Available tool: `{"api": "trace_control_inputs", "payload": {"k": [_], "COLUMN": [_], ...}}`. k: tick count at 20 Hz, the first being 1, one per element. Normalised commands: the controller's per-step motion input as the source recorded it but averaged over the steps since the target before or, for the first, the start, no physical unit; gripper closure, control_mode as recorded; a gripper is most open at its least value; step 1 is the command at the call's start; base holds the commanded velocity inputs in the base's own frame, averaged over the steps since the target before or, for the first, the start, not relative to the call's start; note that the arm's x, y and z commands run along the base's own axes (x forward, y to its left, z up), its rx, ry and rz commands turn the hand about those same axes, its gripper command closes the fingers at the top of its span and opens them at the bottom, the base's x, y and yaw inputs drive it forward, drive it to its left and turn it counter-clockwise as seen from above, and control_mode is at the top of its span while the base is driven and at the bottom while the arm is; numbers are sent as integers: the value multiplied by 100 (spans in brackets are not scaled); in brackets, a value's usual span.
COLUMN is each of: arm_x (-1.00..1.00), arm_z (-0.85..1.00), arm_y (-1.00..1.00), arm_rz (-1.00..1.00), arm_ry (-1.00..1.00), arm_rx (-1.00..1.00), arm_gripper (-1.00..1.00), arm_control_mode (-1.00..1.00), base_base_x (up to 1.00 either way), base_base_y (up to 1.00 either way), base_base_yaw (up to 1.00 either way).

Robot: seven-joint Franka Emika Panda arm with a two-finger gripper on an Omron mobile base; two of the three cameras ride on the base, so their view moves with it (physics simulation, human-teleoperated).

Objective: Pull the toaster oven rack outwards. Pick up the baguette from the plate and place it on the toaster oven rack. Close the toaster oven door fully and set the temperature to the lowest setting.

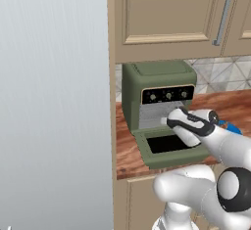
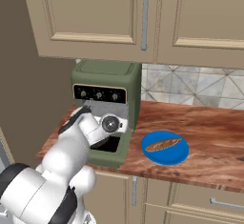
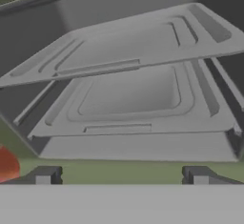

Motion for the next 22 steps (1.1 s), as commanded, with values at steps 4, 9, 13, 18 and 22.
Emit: {"api": "trace_control_inputs", "payload": {"k": [4, 9, 13, 18, 22], "arm_x": [30, 40, 24, -1, -1], "arm_z": [-6, -5, -8, -4, 6], "arm_y": [15, 9, 6, 11, 35], "arm_rz": [0, 0, 0, 0, 0], "arm_ry": [-5, -3, -3, -6, -2], "arm_rx": [0, 0, 0, 0, 0], "arm_gripper": [-100, -100, -100, -100, -100], "arm_control_mode": [-100, -100, -100, -100, -100], "base_base_x": [0, 0, 0, 0, 0], "base_base_y": [0, 0, 0, 0, 0], "base_base_yaw": [0, 0, 0, 0, 0]}}
